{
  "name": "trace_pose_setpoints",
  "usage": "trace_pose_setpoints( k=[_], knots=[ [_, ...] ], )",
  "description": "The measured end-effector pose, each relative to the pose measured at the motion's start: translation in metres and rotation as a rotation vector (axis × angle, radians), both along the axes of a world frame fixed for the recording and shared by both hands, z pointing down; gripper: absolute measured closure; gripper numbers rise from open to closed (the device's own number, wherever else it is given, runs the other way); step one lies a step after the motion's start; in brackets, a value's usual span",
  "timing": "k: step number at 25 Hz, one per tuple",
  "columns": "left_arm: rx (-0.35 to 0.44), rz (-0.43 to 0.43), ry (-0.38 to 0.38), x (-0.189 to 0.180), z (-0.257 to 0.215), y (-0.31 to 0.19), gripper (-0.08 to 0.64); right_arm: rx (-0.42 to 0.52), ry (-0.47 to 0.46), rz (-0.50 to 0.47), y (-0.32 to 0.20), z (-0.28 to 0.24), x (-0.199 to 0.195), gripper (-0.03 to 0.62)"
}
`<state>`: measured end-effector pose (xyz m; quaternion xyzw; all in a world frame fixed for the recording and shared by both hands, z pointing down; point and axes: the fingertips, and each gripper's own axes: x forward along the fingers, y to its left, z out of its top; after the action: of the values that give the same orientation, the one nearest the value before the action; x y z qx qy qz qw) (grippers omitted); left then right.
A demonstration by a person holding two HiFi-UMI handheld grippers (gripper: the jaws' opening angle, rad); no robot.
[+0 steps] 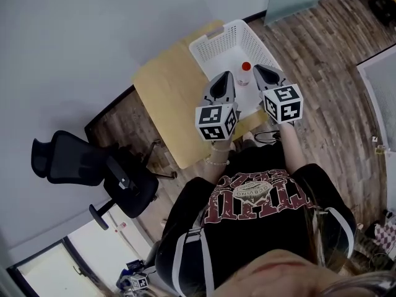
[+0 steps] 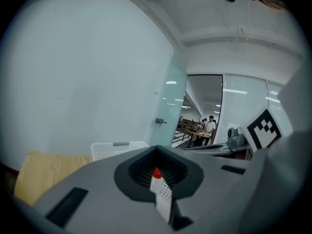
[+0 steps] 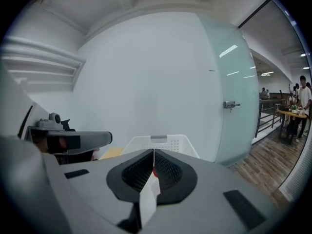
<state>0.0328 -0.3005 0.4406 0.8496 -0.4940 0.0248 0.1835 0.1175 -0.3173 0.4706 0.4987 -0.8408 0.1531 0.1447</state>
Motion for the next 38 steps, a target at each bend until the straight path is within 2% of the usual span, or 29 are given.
trace_pose_setpoints(
  k=[11,15,26,38],
  knots=[
    [-0.028,-0.023,-0.001,0.0,0.01,0.001,0.512,-0.065,0.084,-0.073,-0.009,0.027,-0.006,0.569],
    [-0.036,-0.037,-0.004,-0.003,0.013,-0.001,0.512,-0.09,0.104,-0.091,-0.014,0.035,-0.01,0.526],
    [-0.061,-0.074,0.005,-0.016,0.025,-0.005,0.513,-0.156,0.159,-0.125,-0.028,0.062,-0.017,0.458],
    [-0.09,-0.086,0.018,-0.014,0.037,-0.008,0.512,-0.227,0.21,-0.176,-0.042,0.088,-0.02,0.434]
  ],
)
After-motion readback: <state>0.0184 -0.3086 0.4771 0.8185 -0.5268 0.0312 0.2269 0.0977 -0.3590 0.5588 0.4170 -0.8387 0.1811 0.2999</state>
